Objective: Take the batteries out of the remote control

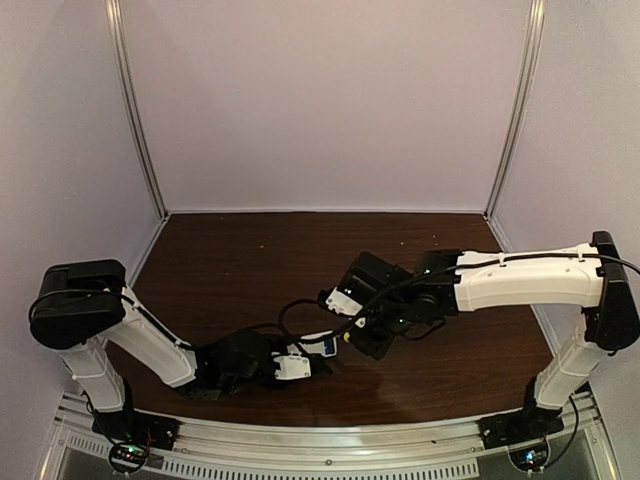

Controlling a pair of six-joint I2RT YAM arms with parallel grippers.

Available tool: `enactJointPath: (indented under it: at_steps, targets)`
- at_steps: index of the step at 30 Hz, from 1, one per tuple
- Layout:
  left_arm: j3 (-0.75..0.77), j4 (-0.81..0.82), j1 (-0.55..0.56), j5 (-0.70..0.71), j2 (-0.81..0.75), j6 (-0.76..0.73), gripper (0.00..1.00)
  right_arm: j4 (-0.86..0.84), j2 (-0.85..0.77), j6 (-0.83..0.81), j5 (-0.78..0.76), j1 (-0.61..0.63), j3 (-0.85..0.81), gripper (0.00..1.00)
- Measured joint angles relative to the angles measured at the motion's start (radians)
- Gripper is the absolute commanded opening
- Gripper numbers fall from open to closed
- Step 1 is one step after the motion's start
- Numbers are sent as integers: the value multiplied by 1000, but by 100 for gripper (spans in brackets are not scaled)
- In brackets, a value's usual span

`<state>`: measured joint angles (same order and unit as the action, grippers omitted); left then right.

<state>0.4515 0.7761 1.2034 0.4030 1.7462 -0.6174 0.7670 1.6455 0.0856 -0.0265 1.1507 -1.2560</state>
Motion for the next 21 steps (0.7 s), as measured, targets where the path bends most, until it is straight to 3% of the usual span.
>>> enactJointPath:
  at_steps: [9,21]
  targets:
    - [14,-14,-40,56,6,3,0,134,9,11,144,49,63,0]
    - [14,-15,-42,61,6,6,0,203,-5,32,102,50,14,0]
